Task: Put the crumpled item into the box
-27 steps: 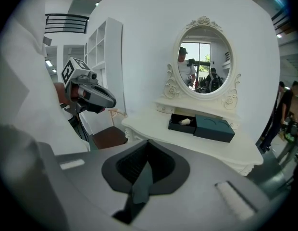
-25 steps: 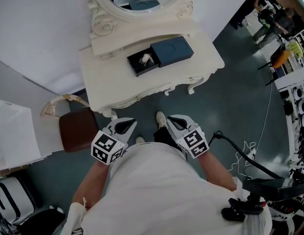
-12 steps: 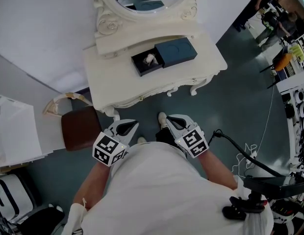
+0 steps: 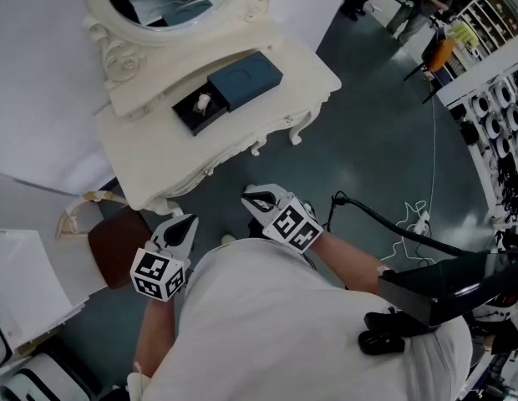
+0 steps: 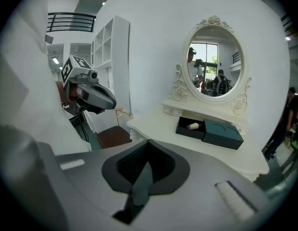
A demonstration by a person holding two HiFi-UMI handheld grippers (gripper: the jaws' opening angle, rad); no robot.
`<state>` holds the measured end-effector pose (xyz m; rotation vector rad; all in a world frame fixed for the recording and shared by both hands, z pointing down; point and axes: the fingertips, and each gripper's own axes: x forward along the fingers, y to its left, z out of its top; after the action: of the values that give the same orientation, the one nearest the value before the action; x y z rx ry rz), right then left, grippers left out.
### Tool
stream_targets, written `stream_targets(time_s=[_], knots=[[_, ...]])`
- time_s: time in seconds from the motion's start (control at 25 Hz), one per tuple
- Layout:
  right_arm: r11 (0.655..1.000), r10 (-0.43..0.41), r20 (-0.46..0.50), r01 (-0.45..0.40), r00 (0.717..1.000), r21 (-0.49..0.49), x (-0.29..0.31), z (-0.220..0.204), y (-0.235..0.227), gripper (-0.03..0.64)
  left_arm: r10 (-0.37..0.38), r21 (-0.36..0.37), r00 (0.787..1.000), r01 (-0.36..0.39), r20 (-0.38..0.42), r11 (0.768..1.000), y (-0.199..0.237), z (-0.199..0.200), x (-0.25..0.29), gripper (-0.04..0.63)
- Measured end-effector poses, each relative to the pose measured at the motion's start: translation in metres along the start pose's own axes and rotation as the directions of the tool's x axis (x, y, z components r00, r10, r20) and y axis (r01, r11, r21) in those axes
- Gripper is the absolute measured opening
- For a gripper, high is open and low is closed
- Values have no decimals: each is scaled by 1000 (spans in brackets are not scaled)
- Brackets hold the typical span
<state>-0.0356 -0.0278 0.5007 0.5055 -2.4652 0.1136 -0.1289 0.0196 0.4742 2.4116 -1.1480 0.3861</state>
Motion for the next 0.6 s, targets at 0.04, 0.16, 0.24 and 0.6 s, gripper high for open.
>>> stream_targets(time_s=[0.04, 0.16, 0.24, 0.6], knots=[[1000, 2, -2, -2, 1000, -8, 1, 0, 0, 0, 2, -3, 1000, -2, 0, 1000, 0, -1, 0, 2], [1000, 3, -5, -3, 1000, -13, 2, -1, 0, 0, 3, -6, 1000, -3, -1, 1000, 2, -2, 1, 2], [1000, 2, -8, -2, 1000, -9, 3, -2, 0, 0, 2, -7, 1000, -2, -1, 1000, 3, -2, 1, 2], [1000, -8, -12, 8, 1000, 0, 5, -3, -7, 0, -21, -2, 1000, 21, -5, 1000, 6, 0, 11, 2]])
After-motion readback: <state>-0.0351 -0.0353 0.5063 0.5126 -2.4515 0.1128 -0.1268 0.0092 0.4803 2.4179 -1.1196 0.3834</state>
